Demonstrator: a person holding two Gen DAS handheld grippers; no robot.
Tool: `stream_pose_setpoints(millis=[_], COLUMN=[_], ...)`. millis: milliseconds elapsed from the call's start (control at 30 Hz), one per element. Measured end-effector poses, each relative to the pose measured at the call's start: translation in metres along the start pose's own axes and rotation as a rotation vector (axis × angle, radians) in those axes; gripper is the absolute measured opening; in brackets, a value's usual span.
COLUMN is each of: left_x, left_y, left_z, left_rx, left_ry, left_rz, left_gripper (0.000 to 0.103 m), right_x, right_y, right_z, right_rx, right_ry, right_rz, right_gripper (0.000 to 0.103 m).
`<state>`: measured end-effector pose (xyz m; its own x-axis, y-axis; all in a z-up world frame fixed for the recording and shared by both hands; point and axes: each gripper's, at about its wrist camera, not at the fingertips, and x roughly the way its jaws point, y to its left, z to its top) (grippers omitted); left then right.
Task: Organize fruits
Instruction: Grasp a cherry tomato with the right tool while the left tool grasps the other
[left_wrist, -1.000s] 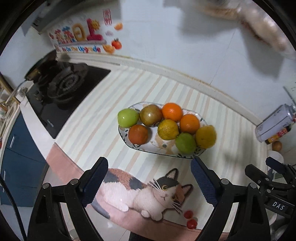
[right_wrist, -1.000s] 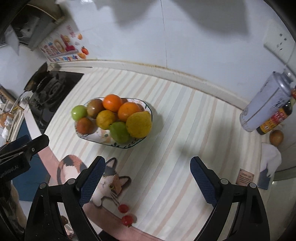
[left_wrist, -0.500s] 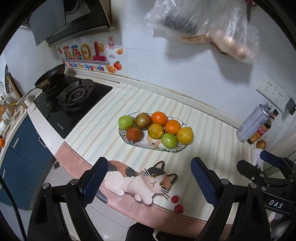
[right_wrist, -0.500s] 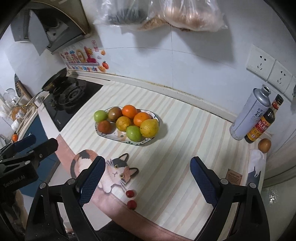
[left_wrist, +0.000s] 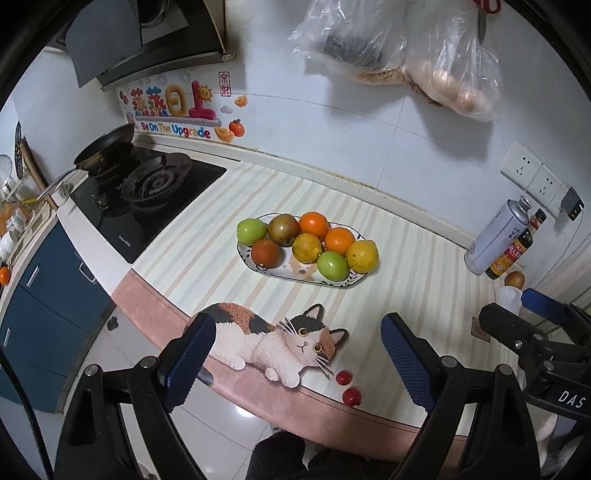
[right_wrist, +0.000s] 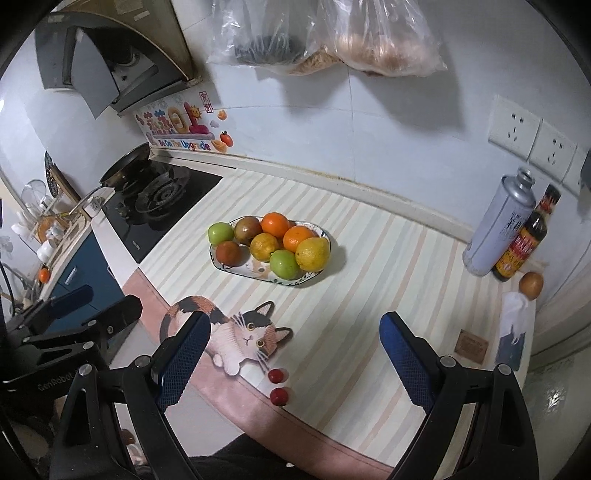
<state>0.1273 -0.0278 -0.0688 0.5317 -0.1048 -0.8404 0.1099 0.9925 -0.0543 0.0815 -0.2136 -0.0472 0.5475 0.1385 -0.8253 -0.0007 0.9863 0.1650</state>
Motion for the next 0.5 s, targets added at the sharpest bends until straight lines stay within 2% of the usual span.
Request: stream_pose_setpoints(millis=[67,133,200,333,400,500], left_x=[0.005,0.014,0.028,0.069,0.088,0.114], left_y=[0.003,0.008,0.014,0.026,0.032,0.036], left_z=[0.0,-0.002,-0.006,-0.022,-0.032,-0.047], left_rx=[-0.008,-0.012,-0.019,-0.018,-0.012,-0.001], left_ry=[0.004,0.013,0.034,0.126,0.18,0.258], left_rz=[0.004,0.024,0.052,0.102,0.122,0.142], left_gripper=[0.094,0.103,0.103,0.103,0.103,0.103], right_x=[0.013,0.038,0.067,0.151,0.184,0.214], right_y=[-0.004,-0.008,-0.011,-0.021,-0.025,-0.025], right_z=[-0.001,-0.009,-0.02,-0.062,-0.085,-0.108], right_rx=[0.009,0.016,0.023,0.08,0.125,0.157], right_ry=[0.037,0.105,0.186,0.42,0.509,0.585], right_rz=[0.018,0.028,0.036,0.081,0.116,0.138], right_gripper=[0.095,0.095,0.095,0.095,0.087,0.077])
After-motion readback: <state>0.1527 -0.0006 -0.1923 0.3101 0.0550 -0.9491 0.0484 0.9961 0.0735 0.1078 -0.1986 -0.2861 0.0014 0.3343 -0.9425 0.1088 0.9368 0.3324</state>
